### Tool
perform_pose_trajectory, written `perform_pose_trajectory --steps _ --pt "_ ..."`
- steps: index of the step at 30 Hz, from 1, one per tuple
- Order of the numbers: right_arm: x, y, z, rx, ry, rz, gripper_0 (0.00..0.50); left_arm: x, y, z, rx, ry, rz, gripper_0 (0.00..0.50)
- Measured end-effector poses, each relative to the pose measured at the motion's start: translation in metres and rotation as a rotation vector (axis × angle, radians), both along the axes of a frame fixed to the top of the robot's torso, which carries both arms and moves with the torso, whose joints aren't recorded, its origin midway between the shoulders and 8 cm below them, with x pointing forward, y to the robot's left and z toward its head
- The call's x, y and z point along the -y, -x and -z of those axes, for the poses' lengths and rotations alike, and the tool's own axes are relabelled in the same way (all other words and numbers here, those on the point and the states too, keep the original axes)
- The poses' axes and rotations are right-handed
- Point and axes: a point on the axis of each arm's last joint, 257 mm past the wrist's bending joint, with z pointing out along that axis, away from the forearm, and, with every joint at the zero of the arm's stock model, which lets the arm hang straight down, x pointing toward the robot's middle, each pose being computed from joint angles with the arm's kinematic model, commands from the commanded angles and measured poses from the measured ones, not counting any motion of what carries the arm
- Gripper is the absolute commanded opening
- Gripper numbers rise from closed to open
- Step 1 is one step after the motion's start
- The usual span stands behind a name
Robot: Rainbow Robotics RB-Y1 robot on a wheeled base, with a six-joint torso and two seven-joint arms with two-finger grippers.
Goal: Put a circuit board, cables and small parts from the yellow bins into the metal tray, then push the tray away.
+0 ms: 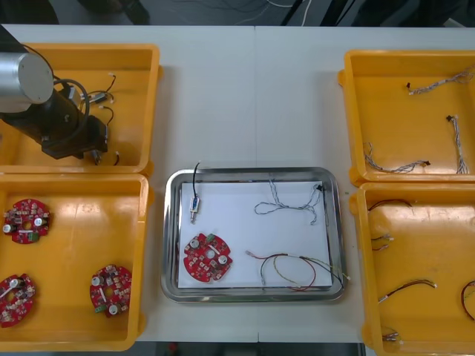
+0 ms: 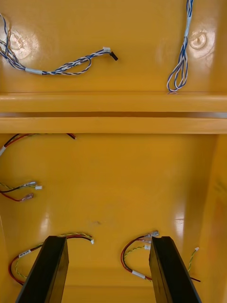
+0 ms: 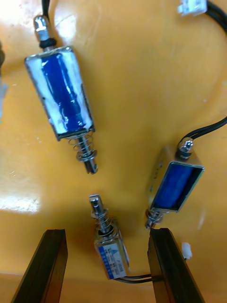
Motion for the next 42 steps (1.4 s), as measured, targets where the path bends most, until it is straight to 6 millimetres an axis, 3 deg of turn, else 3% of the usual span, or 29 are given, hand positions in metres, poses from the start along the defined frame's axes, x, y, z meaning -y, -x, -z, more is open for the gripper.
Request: perform_pose_trajectory --steps 7,8,9,10,11,12,28,34,42 --pt "-0.003 0.000 0.000 0.001 0.000 -0.010 0.500 -0.001 -0.001 0.001 0.002 -0.004 -0.002 0.500" --pt "-0.004 0.000 0.000 0.001 0.000 -0.011 0.500 -0.001 -0.001 0.001 0.003 -0.005 -0.001 0.449" --pt "-0.004 0.000 -0.001 0.001 -0.001 -0.012 0.500 -0.001 -0.001 0.001 0.003 -0.005 -0.001 0.363" --pt "-0.004 0.000 -0.001 0.002 -0.001 -0.013 0.500 -0.001 -0.001 0.001 0.003 -0.006 -0.001 0.187" --pt "-0.004 0.000 -0.001 0.002 -0.001 -0.013 0.500 -0.001 -0.001 0.001 0.003 -0.007 0.000 0.065" --pt "-0.004 0.000 -0.001 0.001 -0.002 -0.014 0.500 -0.001 -0.001 0.002 0.004 -0.008 0.001 0.000" --pt "-0.008 0.000 0.002 -0.005 -0.001 -0.024 0.500 0.000 -0.003 0.004 0.010 -0.016 0.006 0.000" --pt "-0.008 0.000 0.002 -0.005 -0.002 -0.025 0.500 0.001 0.011 0.006 -0.057 -0.021 0.010 0.000" --pt "-0.008 0.001 0.002 -0.006 -0.002 -0.026 0.500 0.007 0.025 -0.018 -0.138 -0.033 0.028 0.000"
